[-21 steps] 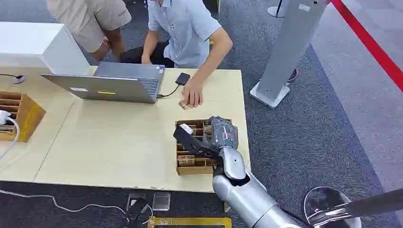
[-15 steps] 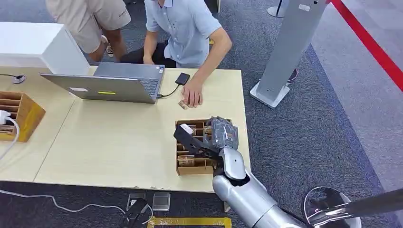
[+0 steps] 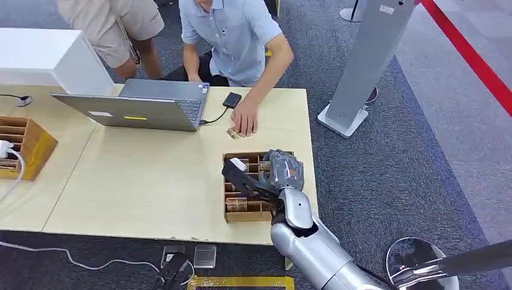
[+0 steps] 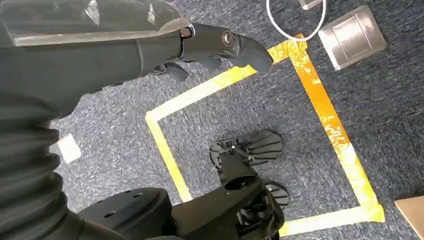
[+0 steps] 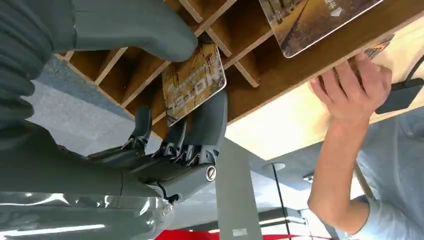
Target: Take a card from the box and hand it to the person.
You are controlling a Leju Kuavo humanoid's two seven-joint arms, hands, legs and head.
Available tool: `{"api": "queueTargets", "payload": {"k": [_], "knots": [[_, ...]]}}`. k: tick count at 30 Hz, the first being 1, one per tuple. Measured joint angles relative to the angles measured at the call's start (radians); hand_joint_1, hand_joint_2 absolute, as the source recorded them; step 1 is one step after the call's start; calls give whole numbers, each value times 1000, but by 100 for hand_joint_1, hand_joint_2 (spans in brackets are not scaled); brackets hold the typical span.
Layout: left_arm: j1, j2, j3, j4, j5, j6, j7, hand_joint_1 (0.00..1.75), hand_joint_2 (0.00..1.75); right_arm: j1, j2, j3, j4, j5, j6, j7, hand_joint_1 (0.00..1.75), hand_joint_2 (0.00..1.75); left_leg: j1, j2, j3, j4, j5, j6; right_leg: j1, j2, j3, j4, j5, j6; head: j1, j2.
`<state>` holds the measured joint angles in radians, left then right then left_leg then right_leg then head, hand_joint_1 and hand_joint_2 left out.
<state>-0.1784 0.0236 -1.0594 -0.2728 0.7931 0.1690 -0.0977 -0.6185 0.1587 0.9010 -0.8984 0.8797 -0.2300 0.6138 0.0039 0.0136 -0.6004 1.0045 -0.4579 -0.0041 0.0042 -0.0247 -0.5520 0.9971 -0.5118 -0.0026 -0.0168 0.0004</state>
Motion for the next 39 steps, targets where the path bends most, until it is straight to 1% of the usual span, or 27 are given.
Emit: {"api": "queueTargets", "payload": {"k": [1,2,3,4,6,7,8,9,10,11,22,28,34,39], "knots": [[0,0,0,0,-1,0,0,0,175,0,0,0,0,0,0,0,117,175,0,0,0,0,0,0,0,0,0,0,0,0,0,0],[0,0,0,0,-1,0,0,0,175,1,0,0,0,0,0,0,126,175,0,0,0,0,0,0,0,0,0,0,0,0,0,0],[0,0,0,0,-1,0,0,0,175,1,0,0,0,0,1,0,126,175,0,0,0,0,0,0,0,0,0,0,0,0,0,0],[0,0,0,0,-1,0,0,0,175,1,0,0,0,0,1,1,134,175,0,0,0,0,0,0,0,0,0,0,0,0,0,0],[0,0,1,0,-1,0,0,0,175,2,0,0,0,0,3,1,136,175,0,0,0,0,0,0,0,0,0,0,0,0,0,0],[0,0,1,0,-1,0,0,0,175,2,0,0,0,0,3,1,145,175,0,0,0,0,0,0,0,0,0,0,0,0,0,0],[0,0,2,0,-1,0,0,0,175,1,0,0,-1,0,4,1,159,175,0,0,0,0,0,0,0,0,0,0,0,0,0,0],[0,0,3,0,-1,0,0,0,175,1,0,0,-2,0,4,1,159,175,0,0,0,0,0,0,0,0,0,0,0,0,0,0],[0,0,5,0,-1,0,0,0,175,0,0,0,-2,0,4,1,171,175,0,0,0,0,0,0,0,0,0,0,0,0,0,0],[0,0,6,0,-1,0,0,0,175,-1,0,0,-2,0,4,1,175,175,0,0,0,0,0,0,0,0,0,0,0,0,0,0],[0,-1,15,0,-8,9,-14,0,175,-2,0,0,-2,-3,4,-9,175,175,0,0,0,0,0,0,0,0,0,0,0,0,0,0],[2,-2,25,0,-3,10,-14,0,175,4,0,2,-11,-3,-4,-49,175,175,0,0,0,0,0,0,0,0,0,0,0,0,0,0],[11,-2,32,0,0,11,-24,0,175,10,1,5,-86,24,-46,-92,175,175,0,0,0,0,0,0,0,0,0,0,0,0,0,0],[16,-2,40,0,0,11,-32,0,175,7,-2,7,-181,57,-66,-105,175,175,0,0,0,0,0,0,0,0,0,0,0,0,0,0]]}}
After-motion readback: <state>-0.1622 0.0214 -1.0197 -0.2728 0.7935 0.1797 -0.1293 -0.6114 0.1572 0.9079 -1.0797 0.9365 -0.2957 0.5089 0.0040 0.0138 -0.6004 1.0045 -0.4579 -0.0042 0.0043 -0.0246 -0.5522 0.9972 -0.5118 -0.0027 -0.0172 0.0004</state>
